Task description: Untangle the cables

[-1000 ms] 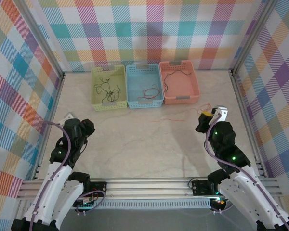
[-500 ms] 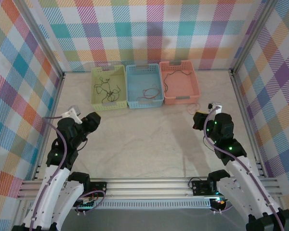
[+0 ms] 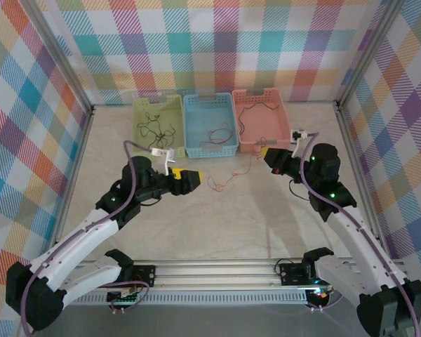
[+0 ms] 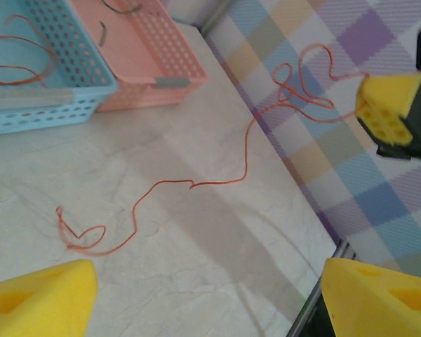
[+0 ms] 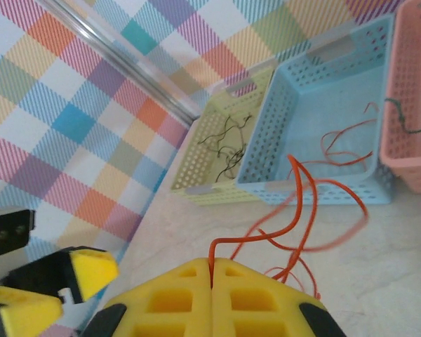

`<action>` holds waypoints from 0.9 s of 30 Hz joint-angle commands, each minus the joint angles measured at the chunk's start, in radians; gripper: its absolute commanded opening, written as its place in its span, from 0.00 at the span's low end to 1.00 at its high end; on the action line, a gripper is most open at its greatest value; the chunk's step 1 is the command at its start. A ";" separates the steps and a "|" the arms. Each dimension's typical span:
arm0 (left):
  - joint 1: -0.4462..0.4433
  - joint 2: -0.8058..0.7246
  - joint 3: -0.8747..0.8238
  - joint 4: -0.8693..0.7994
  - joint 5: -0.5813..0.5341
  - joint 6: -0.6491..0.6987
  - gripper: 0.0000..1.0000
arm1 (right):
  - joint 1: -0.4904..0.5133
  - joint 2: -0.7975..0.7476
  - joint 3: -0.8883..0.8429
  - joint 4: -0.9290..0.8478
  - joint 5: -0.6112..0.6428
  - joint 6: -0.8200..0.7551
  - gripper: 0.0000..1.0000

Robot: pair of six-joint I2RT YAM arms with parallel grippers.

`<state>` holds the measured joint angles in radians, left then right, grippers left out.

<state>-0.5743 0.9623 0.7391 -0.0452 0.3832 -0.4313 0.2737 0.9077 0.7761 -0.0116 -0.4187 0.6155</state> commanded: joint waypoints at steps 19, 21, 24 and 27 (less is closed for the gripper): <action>-0.190 0.556 0.343 0.137 0.053 0.300 0.92 | 0.000 0.085 0.125 0.036 -0.218 0.175 0.00; -0.202 0.581 0.367 0.141 0.050 0.323 0.93 | 0.000 0.086 0.133 0.026 -0.222 0.181 0.00; -0.217 0.613 0.387 0.154 0.040 0.357 0.93 | -0.001 0.083 0.139 0.027 -0.232 0.192 0.00; -0.224 0.652 0.416 0.137 0.051 0.372 0.90 | 0.000 0.079 0.150 0.018 -0.234 0.197 0.00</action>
<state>-0.7815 1.5833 1.1156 0.0635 0.4114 -0.1108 0.2737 1.0050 0.8803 0.0093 -0.6250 0.7944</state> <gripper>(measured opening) 0.911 0.063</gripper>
